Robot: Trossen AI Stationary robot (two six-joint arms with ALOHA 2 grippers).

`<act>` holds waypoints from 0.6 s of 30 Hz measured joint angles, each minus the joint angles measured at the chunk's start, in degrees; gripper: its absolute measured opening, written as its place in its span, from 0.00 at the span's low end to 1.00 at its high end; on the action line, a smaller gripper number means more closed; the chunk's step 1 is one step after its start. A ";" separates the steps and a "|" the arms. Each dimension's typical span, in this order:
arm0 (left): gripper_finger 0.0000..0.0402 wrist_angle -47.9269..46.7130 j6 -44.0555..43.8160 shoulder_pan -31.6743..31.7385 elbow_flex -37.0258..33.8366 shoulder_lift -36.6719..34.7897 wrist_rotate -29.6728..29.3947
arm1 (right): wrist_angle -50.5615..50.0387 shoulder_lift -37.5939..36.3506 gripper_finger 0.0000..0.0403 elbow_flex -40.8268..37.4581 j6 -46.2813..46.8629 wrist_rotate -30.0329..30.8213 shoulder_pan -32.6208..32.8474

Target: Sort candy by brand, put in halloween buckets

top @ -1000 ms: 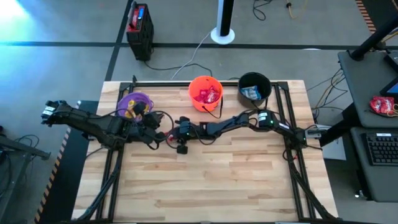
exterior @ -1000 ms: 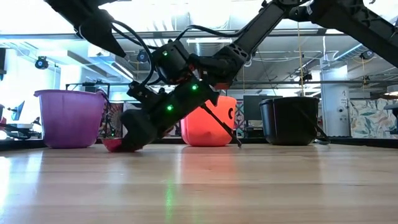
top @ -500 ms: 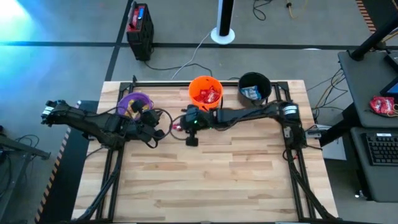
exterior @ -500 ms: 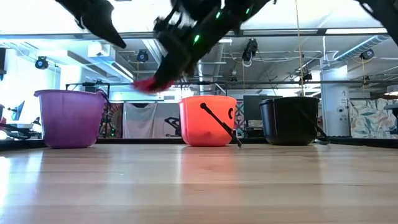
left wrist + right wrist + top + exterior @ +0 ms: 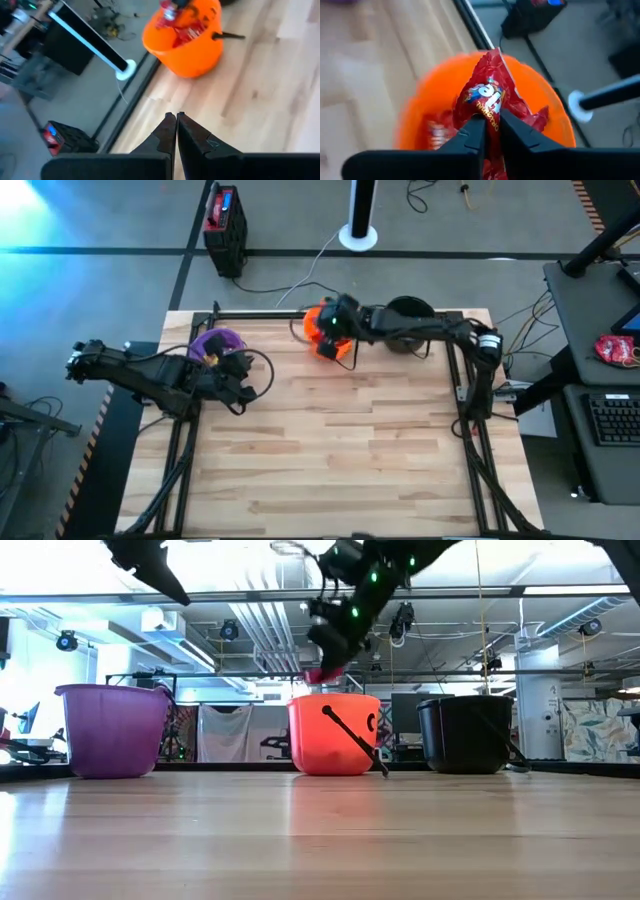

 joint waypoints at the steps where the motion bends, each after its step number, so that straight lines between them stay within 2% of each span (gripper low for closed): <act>1: 0.00 -0.53 -0.31 -0.01 0.01 -0.02 1.11 | -0.07 0.26 0.10 -0.01 0.49 -0.60 -1.24; 6: 0.00 -1.25 -1.86 -0.01 0.01 -0.02 9.84 | -0.41 0.65 0.24 -0.21 4.72 -9.05 -5.89; 13: 0.00 -7.40 -12.46 -0.01 0.01 0.44 26.07 | -2.41 0.63 0.41 -0.18 5.72 -9.31 -7.00; 18: 0.00 -11.04 -20.07 -0.01 0.01 2.31 34.28 | -2.58 0.61 0.48 -0.16 5.59 -9.31 -6.91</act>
